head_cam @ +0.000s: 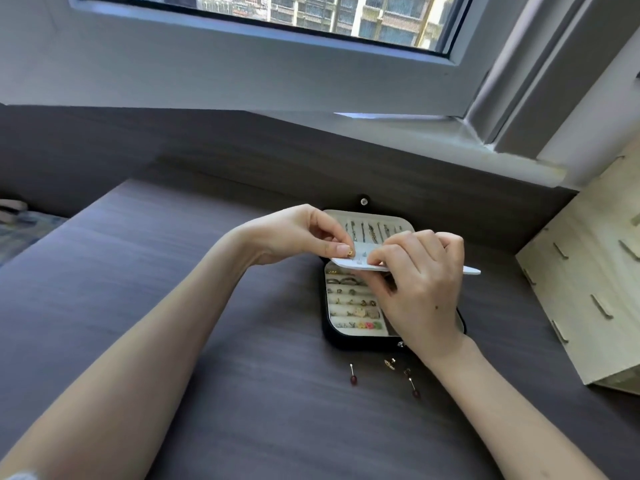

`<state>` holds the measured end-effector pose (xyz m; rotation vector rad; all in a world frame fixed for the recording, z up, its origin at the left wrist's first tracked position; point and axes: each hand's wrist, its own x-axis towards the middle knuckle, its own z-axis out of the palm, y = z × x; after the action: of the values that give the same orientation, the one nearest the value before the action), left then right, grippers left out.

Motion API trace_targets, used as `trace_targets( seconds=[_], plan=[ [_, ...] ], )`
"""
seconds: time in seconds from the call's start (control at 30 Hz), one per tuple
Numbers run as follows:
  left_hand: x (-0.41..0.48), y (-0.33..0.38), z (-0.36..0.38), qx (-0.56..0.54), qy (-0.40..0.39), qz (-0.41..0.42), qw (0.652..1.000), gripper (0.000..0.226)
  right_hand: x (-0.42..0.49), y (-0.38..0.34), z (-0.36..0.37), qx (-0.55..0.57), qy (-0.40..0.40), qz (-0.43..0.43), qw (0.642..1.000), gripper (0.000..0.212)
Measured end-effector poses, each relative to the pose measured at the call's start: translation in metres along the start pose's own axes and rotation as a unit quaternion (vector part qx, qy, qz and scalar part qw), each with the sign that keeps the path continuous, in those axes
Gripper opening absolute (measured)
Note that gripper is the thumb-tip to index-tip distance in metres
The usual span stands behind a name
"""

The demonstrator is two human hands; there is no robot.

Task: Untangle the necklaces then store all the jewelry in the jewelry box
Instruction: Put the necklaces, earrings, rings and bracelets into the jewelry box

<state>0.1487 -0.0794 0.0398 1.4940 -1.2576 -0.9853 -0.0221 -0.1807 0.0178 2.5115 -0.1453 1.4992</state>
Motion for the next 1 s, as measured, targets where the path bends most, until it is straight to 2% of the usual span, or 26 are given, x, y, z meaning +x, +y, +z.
trace_targets(
  seconds=[0.5, 0.67, 0.87, 1.0],
  plan=[
    [-0.002, 0.011, 0.000, 0.040, -0.004, 0.015, 0.999, 0.009, 0.002, 0.000, -0.001, 0.003, -0.006, 0.006, 1.000, 0.027],
    [-0.003, 0.023, -0.002, 0.148, -0.002, 0.037, 0.988, 0.007, 0.001, 0.000, 0.000, 0.000, -0.003, 0.008, 1.000, 0.027],
    [0.006, 0.044, -0.002, 0.348, -0.037, 0.063, 0.935, 0.006, -0.001, -0.002, 0.001, -0.008, 0.009, 0.010, 1.000, 0.026],
    [0.010, 0.053, -0.002, 0.395, -0.062, 0.037, 0.916, 0.003, -0.002, -0.003, 0.003, -0.016, 0.009, 0.008, 1.000, 0.026]
  ],
)
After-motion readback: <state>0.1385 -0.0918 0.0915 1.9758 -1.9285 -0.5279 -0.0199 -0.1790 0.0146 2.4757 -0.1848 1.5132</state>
